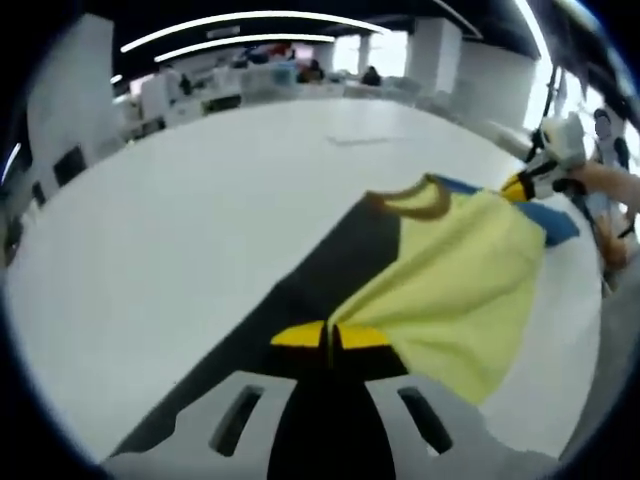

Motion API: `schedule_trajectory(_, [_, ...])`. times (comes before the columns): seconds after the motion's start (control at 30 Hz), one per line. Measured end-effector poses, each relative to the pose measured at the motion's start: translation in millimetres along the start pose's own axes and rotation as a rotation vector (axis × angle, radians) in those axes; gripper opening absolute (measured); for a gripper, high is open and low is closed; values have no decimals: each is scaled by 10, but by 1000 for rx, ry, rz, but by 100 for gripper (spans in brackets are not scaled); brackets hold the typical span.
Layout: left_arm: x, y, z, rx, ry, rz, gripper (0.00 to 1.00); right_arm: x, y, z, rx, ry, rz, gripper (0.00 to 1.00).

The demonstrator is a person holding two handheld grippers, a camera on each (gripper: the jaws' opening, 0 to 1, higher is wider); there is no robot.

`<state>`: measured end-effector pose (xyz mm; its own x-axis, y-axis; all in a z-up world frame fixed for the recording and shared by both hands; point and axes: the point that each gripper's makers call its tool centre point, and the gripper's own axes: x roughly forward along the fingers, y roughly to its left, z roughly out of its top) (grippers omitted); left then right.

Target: Fold the garment on the visible template until the final outline fits inside the template.

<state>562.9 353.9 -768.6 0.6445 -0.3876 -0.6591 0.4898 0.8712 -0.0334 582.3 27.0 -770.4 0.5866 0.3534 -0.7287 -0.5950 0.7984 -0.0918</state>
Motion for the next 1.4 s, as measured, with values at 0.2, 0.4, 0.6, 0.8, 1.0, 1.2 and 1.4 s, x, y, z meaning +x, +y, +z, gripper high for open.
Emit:
schedule_trajectory(0.2, [1,-11,-8,12,-6,-1,0,-26,19,29,10,-27,-16,5])
schedule_trajectory(0.4, [-37,22,-29,-2,3,10,4,-83,-9,48,18,-49,-30,6])
schedule_trajectory(0.6, [-124,45,-53,0,15,25,9,-137,-45,82,-3,-58,-43,9])
schedule_trajectory(0.8, [-250,49,-58,1,17,31,10,-222,-23,103,-11,-70,-54,18])
schedule_trajectory(1.0, [-367,32,-24,-3,2,30,11,-299,-1,107,-5,-77,-51,23])
schedule_trajectory(1.2, [-453,-22,-43,2,8,18,13,-386,47,112,3,-84,-46,26])
schedule_trajectory(1.4, [-573,-61,-37,27,3,21,13,-492,119,127,-4,-97,-35,30])
